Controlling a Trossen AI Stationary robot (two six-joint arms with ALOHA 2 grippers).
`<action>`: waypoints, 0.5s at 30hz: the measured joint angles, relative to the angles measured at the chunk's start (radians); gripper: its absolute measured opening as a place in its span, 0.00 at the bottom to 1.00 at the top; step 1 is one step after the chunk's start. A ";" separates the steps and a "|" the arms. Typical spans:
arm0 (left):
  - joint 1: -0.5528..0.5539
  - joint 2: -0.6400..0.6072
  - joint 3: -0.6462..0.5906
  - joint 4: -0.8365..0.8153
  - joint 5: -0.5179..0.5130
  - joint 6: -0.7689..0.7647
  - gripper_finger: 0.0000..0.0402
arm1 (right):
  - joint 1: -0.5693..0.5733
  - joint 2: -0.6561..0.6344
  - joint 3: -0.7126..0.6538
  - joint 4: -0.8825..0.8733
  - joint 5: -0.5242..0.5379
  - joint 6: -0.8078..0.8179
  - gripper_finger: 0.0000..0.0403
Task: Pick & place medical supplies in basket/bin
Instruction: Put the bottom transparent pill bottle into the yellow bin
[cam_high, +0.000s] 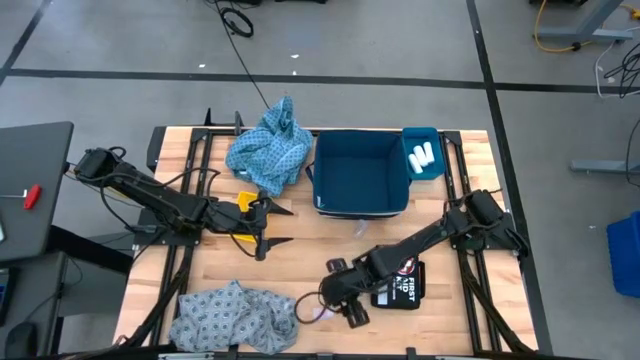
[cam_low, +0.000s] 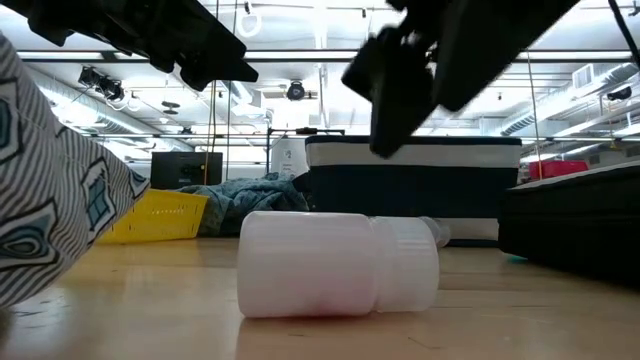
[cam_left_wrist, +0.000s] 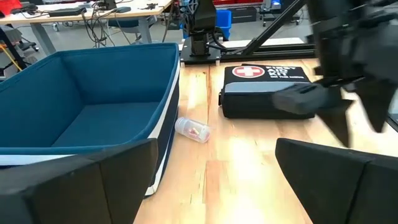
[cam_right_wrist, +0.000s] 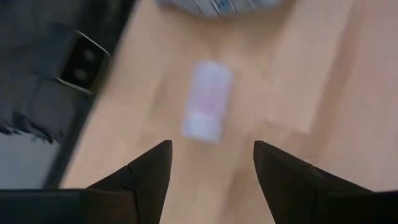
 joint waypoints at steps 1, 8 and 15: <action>0.000 0.000 0.000 0.000 0.000 0.000 0.82 | 0.007 0.000 0.000 0.027 0.003 0.007 0.58; 0.000 0.000 0.000 0.000 0.000 0.000 0.82 | 0.025 0.021 -0.001 0.118 0.045 0.076 0.58; 0.000 0.000 0.000 0.000 0.000 -0.007 0.82 | 0.031 0.073 -0.001 0.147 0.055 0.092 0.58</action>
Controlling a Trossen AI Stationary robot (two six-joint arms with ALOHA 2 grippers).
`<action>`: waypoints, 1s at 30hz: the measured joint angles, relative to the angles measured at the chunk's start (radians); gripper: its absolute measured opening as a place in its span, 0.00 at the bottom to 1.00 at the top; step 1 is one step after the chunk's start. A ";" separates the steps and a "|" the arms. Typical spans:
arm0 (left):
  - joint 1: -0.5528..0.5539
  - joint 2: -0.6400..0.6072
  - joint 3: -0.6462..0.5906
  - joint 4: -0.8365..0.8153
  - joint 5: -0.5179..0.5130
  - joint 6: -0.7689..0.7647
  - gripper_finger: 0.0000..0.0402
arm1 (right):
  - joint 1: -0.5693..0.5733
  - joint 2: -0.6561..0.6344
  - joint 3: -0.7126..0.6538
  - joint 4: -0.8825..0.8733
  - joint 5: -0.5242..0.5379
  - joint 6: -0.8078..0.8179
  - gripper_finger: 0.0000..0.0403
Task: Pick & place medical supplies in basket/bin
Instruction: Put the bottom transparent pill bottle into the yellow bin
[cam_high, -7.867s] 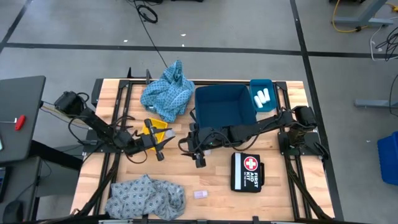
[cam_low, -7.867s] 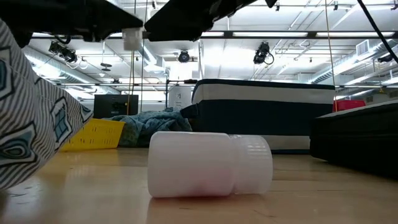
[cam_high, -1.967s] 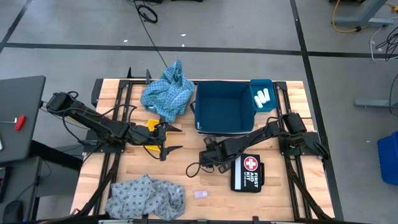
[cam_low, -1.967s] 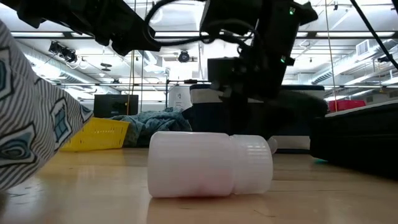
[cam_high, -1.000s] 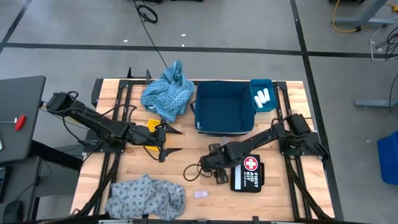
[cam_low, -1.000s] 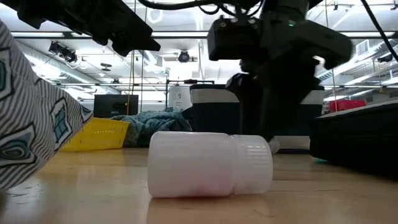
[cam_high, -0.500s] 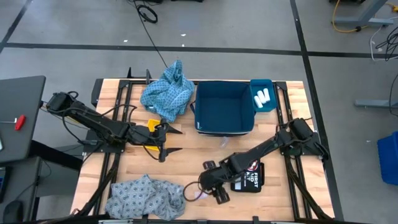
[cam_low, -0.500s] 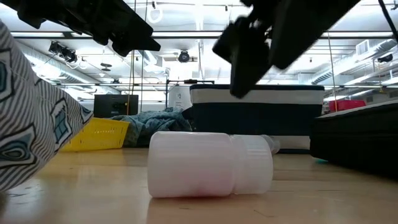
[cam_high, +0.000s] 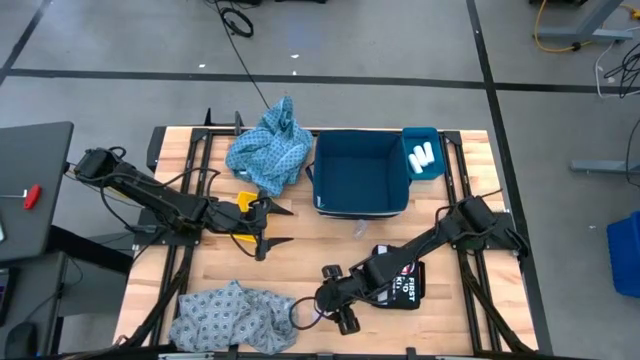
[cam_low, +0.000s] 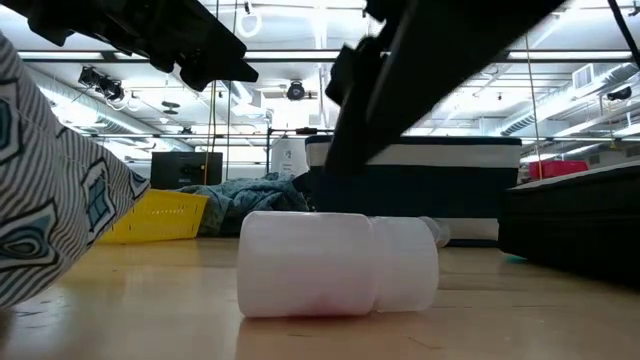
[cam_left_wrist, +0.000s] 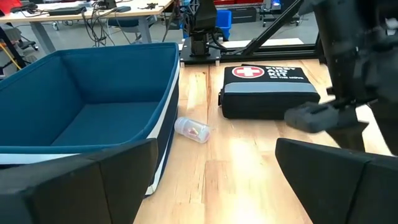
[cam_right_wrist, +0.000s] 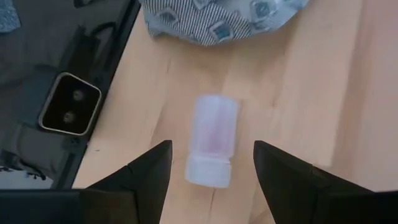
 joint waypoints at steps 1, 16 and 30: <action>0.000 0.000 0.000 0.000 0.000 -0.001 0.82 | 0.003 0.010 0.000 0.003 0.000 0.003 0.58; 0.000 0.000 0.000 0.000 0.000 -0.001 0.82 | 0.035 0.072 -0.002 0.025 0.071 0.007 0.58; 0.000 0.000 0.000 -0.005 0.000 -0.001 0.82 | 0.044 0.095 0.000 0.045 0.158 0.006 0.42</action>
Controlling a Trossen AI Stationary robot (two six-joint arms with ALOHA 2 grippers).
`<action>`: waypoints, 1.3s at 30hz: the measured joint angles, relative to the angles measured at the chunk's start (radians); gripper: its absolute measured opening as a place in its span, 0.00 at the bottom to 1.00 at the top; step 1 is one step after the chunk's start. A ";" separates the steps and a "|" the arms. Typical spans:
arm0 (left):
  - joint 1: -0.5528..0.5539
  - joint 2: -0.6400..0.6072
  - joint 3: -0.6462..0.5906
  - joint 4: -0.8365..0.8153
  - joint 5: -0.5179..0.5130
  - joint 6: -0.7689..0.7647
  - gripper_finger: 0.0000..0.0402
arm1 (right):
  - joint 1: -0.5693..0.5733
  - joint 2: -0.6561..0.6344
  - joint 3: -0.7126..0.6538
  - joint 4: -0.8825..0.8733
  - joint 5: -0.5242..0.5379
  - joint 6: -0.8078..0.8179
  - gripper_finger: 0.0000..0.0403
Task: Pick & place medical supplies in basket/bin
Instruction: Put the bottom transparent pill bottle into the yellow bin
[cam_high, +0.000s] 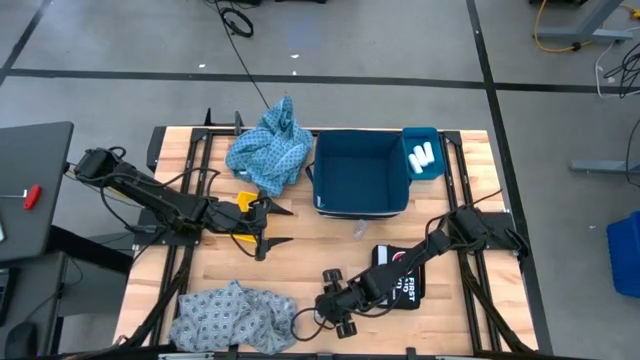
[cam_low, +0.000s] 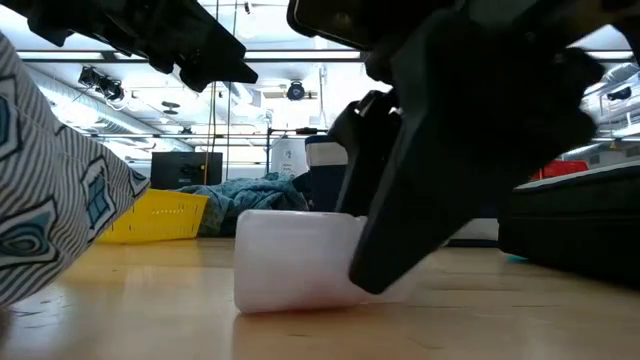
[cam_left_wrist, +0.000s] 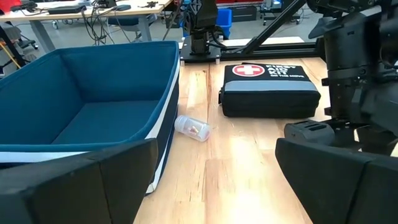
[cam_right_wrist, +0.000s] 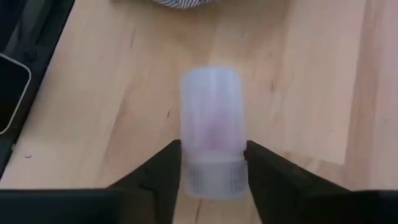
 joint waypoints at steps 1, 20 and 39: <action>0.000 0.000 0.000 0.000 0.000 0.001 0.82 | 0.000 0.000 0.000 0.001 0.000 -0.005 0.37; -0.001 0.000 0.000 0.016 0.029 0.016 0.82 | -0.001 -0.048 0.000 0.011 0.163 -0.117 0.32; -0.034 0.000 -0.228 0.624 0.206 0.182 0.82 | -0.114 -0.179 -0.229 0.648 0.168 -0.355 0.32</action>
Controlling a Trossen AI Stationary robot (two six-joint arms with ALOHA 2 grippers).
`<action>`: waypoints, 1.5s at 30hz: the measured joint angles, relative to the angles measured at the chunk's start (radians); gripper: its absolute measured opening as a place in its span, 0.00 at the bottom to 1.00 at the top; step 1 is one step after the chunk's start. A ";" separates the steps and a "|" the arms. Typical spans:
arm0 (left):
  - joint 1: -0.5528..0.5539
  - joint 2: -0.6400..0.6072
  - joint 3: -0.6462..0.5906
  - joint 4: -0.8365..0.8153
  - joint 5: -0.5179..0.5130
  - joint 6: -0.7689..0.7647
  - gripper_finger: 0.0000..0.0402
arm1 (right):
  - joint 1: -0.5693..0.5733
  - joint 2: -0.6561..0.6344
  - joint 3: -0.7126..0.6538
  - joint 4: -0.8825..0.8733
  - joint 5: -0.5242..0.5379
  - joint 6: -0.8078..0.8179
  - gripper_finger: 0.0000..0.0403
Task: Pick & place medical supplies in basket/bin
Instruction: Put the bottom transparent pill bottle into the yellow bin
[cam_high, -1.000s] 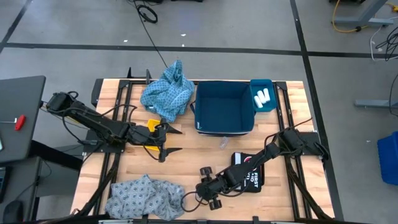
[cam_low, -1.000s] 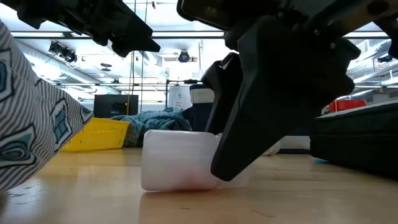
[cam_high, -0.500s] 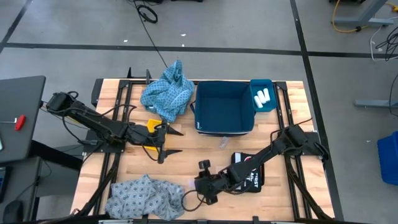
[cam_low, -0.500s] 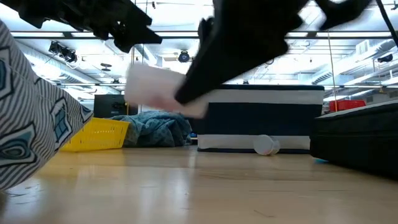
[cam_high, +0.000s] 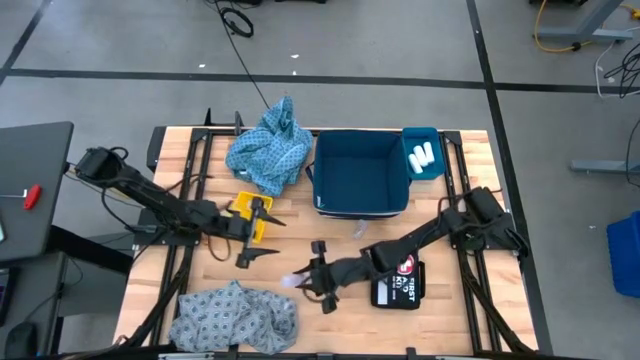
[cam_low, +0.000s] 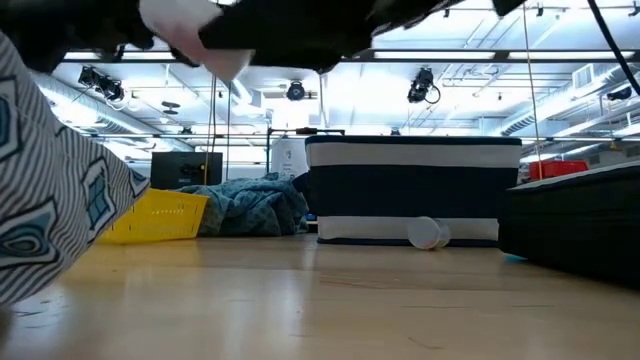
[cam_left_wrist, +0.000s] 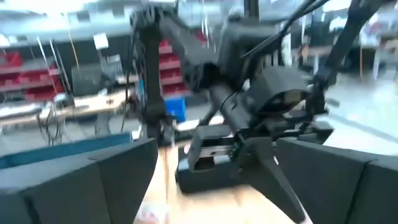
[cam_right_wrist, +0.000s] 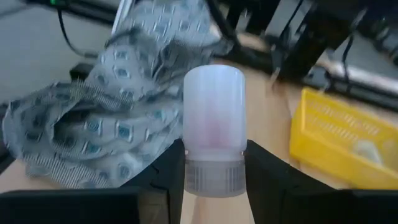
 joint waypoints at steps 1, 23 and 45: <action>0.004 0.000 -0.030 0.057 0.007 -0.004 0.82 | -0.007 -0.001 -0.018 0.049 -0.007 -0.017 0.32; 0.034 0.000 -0.127 0.286 0.056 0.028 0.82 | -0.239 0.000 -0.077 0.551 -0.103 -0.232 0.32; 0.153 0.121 -0.003 0.341 0.135 0.093 0.80 | -0.293 0.000 -0.077 0.624 -0.234 -0.214 0.32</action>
